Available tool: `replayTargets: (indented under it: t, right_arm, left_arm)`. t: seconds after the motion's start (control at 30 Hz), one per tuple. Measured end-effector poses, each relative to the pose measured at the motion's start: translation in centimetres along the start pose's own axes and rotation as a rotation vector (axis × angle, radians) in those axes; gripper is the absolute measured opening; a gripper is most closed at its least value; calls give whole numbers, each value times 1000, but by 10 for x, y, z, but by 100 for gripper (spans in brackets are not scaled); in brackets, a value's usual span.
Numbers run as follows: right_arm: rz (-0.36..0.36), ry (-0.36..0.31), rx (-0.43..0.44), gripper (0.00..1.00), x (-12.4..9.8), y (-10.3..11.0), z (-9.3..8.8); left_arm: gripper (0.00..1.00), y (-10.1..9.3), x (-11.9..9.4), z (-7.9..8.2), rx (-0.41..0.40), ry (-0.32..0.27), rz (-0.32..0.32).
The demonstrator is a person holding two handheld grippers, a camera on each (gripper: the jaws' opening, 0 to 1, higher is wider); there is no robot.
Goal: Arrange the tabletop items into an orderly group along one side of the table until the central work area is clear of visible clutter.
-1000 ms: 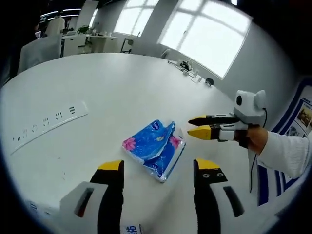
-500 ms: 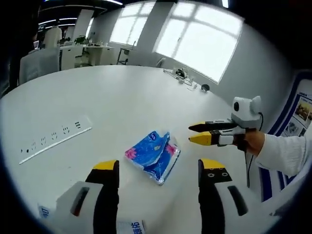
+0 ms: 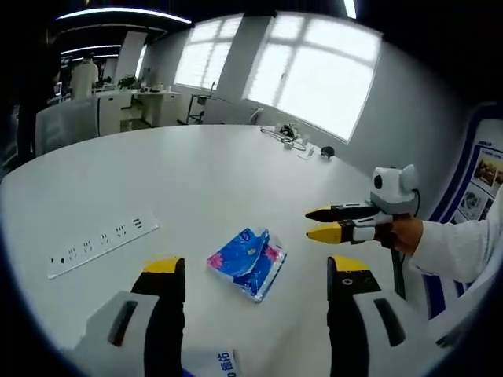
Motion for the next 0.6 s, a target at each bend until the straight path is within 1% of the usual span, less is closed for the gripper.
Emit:
replayTargets:
  t: [0.13,0.27,0.6]
  right_arm:
    - [1,-13,1,43,-7,4,2]
    - [8,-19,2,46,-11,9,3]
    - [22,-21,-28,53,-22,27,4]
  left_arm:
    - [78,-4,-11,1,7,-18,0]
    - [80,-7,-21,0,23,-20,2]
    - [83,-6,-51,-5,27,-37,23]
Point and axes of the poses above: the point that each gripper's makers call its tool centre point, and the gripper's own axes: x roughly forward along the fingers, y roughly to its left, z roughly out of its top, the point moved 6 cm from there along -x, roughly backward along the fingers, and after that the axes turned 11 degrees about y, right-handed, at the moved point
